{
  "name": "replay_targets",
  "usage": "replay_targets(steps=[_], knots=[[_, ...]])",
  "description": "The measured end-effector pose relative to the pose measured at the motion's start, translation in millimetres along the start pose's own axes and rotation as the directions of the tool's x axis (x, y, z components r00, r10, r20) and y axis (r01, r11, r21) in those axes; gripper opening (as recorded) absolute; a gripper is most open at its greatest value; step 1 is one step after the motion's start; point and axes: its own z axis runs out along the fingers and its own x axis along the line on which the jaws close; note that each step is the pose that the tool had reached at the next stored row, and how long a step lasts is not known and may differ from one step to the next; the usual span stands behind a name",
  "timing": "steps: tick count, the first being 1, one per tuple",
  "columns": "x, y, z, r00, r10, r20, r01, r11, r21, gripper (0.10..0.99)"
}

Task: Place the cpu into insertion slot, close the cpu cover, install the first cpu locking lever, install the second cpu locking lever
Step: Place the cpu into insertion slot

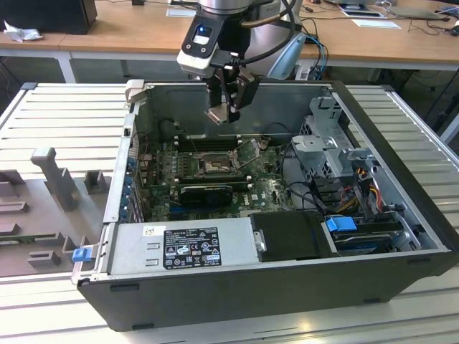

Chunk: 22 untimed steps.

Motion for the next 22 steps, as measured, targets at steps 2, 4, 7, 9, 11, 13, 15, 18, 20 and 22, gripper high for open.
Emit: replay_targets(steps=[2, 4, 7, 9, 11, 13, 15, 18, 20, 22], knots=[[0.0, 0.0, 0.0, 1.0, 0.006, 0.0005, -0.006, 1.0, 0.0, 0.529], [0.0, 0.0, 0.0, 0.9999, 0.013, 0.0011, -0.013, 0.9999, 0.0, 0.529], [0.0, 0.0, 0.1, 0.9997, 0.023, 0.0019, -0.023, 0.9997, 0.0, 0.529], [0.0, 0.0, 0.1, 0.9996, 0.029, 0.0024, -0.029, 0.9996, -0.001, 0.529], [0.0, 0.0, 0.1, 0.9993, 0.038, 0.0031, -0.038, 0.9993, -0.001, 0.529], [0.0, 0.0, 0.1, 0.999, 0.045, 0.0036, -0.045, 0.999, -0.001, 0.529], [0.0, 0.0, 0.1, 0.9986, 0.052, 0.0043, -0.052, 0.9986, -0.001, 0.529], [0.0, 0.0, 0.2, 0.9977, 0.067, 0.0054, -0.067, 0.9977, -0.001, 0.529], [0.0, 0.0, 0.6, 0.9955, 0.095, 0.0076, -0.095, 0.9955, -0.002, 0.529], [0.0, -0.1, 1.1, 0.9913, 0.131, 0.0105, -0.131, 0.9914, -0.003, 0.529]])
